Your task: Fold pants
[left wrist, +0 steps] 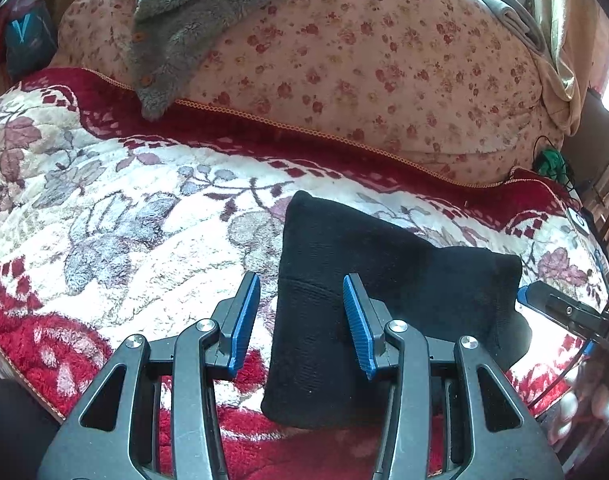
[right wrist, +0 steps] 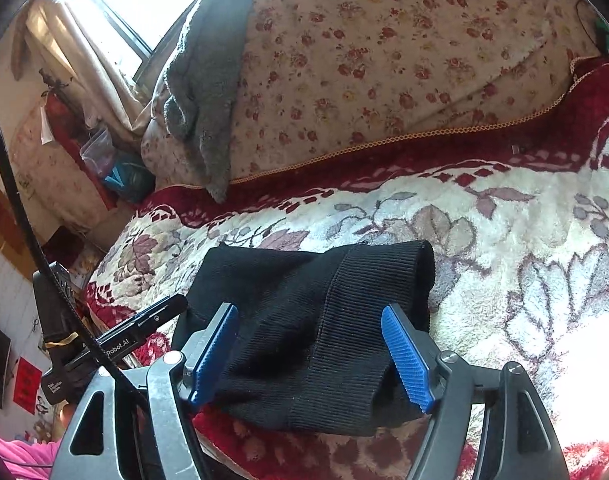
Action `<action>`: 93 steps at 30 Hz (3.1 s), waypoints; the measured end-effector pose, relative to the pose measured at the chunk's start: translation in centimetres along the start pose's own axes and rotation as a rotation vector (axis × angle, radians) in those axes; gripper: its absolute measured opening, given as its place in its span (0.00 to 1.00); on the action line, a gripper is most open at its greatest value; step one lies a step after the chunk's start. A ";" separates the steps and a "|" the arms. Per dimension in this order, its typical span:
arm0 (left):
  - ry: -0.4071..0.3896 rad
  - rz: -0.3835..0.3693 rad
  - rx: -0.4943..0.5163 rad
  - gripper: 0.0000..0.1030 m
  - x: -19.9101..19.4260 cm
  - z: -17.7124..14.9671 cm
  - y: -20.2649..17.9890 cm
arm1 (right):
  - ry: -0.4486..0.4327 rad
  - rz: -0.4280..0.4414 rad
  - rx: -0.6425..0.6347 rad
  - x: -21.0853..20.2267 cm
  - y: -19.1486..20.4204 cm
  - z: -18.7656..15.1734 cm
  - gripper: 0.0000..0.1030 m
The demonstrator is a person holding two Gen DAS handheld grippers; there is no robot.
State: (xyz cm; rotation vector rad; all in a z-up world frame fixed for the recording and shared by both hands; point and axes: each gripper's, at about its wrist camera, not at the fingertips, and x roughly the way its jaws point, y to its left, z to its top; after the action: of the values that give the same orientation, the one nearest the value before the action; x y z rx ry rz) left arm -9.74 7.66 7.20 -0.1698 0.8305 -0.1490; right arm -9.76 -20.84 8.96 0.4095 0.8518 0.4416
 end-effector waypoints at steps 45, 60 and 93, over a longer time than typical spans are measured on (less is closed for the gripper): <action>0.152 -0.258 -0.024 0.53 6.8 -0.9 0.8 | 0.015 0.141 0.078 5.7 -5.8 -1.8 0.66; 0.024 -0.246 -0.022 0.25 1.1 1.7 3.3 | 0.000 0.299 0.095 5.3 -1.7 0.7 0.38; 0.002 0.086 -0.343 0.65 1.3 1.9 23.8 | 0.259 0.211 -0.081 25.1 12.5 3.6 0.56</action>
State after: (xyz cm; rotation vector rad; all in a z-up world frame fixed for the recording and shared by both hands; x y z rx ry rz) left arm -5.91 30.84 2.62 -0.4558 0.8600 0.0757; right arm 5.06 2.16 1.87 0.3732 1.0420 0.7338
